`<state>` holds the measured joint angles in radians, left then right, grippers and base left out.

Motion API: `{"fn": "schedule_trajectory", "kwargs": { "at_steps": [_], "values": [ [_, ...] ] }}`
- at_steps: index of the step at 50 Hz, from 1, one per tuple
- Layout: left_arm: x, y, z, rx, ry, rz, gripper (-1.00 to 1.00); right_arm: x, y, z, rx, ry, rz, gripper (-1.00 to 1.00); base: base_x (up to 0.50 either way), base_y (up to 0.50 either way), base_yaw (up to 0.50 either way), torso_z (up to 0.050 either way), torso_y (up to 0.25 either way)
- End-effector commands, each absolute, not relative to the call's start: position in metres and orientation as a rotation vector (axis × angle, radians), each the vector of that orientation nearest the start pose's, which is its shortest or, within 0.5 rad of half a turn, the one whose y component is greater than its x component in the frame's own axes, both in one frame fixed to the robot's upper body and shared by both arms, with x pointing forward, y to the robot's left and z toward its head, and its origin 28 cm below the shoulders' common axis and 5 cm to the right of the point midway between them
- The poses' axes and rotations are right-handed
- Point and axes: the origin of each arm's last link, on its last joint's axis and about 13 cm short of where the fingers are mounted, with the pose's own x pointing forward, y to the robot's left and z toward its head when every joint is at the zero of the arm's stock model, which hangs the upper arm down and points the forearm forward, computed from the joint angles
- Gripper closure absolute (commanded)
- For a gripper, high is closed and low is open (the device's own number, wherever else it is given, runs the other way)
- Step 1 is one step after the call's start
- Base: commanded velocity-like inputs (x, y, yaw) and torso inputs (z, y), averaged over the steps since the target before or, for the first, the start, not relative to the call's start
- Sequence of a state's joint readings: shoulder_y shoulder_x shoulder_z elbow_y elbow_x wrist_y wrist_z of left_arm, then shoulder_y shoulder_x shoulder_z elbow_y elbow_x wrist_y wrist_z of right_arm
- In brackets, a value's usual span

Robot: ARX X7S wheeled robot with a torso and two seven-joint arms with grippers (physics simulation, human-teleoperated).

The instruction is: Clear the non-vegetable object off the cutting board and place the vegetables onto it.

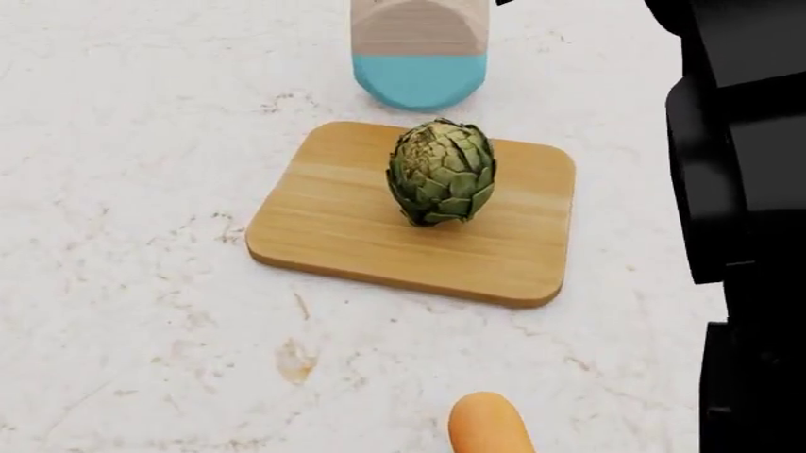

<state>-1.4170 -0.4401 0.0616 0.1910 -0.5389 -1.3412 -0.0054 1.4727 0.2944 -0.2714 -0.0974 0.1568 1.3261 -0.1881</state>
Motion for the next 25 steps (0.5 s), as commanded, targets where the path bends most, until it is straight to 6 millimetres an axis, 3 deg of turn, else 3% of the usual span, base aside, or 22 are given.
{"fn": "schedule_trajectory", "kwargs": {
  "at_steps": [1,9,16,22,25],
  "values": [
    [0.289,0.280,0.381,0.124,-0.212,-0.133,-1.00,0.332,-0.133,0.381,-0.264,-0.106,0.188,-1.00,0.00,0.00,0.00,0.000,0.000],
    [0.291,0.280,0.378,0.125,-0.207,-0.132,-1.00,0.367,-0.122,0.381,-0.234,-0.032,0.250,-1.00,0.00,0.00,0.00,0.000,0.000],
    [0.290,0.280,0.375,0.123,-0.204,-0.130,-1.00,0.393,-0.112,0.403,-0.236,-0.008,0.298,-1.00,0.00,0.00,0.00,0.000,0.000],
    [0.288,0.281,0.375,0.119,-0.203,-0.130,-1.00,0.404,-0.094,0.406,-0.223,0.120,0.331,-1.00,0.00,0.00,0.00,0.000,0.000],
    [0.286,0.282,0.376,0.118,-0.204,-0.127,-1.00,0.407,-0.091,0.405,-0.241,0.093,0.355,-1.00,0.00,0.00,0.00,0.000,0.000]
  ]
}}
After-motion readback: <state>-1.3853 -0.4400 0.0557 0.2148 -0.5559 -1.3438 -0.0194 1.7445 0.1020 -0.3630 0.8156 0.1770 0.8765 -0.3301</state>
